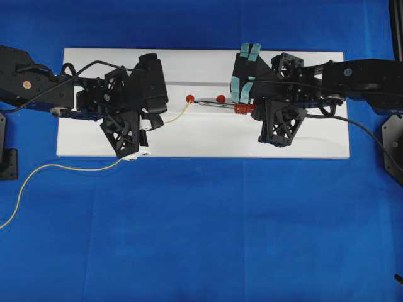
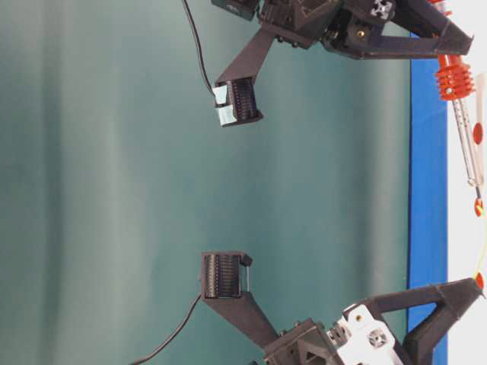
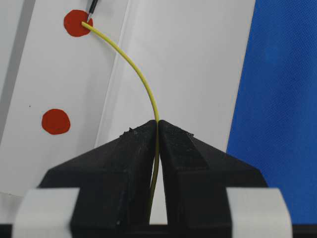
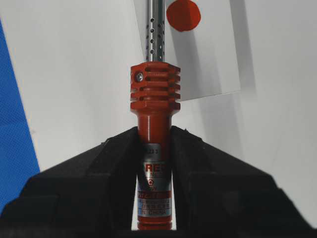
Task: Touch the tip of the soldering iron to the tip of the solder at the mark.
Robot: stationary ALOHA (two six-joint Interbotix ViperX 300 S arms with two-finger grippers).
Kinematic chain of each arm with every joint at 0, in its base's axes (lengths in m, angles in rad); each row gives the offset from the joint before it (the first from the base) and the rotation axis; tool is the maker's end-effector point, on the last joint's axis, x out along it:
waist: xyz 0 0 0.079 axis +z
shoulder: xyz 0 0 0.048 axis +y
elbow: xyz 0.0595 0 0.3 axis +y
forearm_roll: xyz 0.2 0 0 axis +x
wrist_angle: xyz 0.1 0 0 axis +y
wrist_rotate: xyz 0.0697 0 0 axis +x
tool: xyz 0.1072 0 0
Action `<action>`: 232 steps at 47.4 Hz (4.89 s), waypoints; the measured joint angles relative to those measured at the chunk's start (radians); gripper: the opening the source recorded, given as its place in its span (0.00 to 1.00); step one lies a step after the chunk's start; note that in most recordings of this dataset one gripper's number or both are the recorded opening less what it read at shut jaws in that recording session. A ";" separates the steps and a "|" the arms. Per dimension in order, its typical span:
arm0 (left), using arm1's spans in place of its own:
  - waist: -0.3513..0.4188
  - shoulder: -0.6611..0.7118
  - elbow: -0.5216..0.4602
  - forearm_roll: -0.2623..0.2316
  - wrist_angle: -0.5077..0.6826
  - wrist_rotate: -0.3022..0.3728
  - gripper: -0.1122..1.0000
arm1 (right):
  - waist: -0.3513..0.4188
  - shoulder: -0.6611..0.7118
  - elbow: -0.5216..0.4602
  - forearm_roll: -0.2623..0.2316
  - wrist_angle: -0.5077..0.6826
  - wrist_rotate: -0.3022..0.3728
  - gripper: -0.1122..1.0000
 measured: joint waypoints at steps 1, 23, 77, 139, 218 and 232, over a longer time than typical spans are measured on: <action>0.000 0.000 0.000 0.000 0.000 0.002 0.13 | 0.000 -0.002 -0.002 0.000 0.000 0.000 0.16; 0.000 0.002 0.000 0.000 -0.002 0.002 0.13 | -0.011 0.002 0.000 -0.003 -0.014 0.000 0.16; 0.000 0.000 0.000 0.000 0.000 0.002 0.13 | -0.011 0.003 0.000 -0.005 -0.014 0.000 0.16; -0.002 -0.006 0.000 0.000 0.012 0.003 0.13 | -0.011 0.003 -0.002 -0.006 -0.014 0.000 0.16; -0.002 -0.230 0.110 0.000 0.044 0.002 0.13 | -0.011 -0.295 0.221 -0.006 0.014 0.074 0.16; -0.012 -0.140 0.018 0.000 0.009 0.002 0.13 | -0.011 -0.288 0.221 -0.006 0.014 0.074 0.16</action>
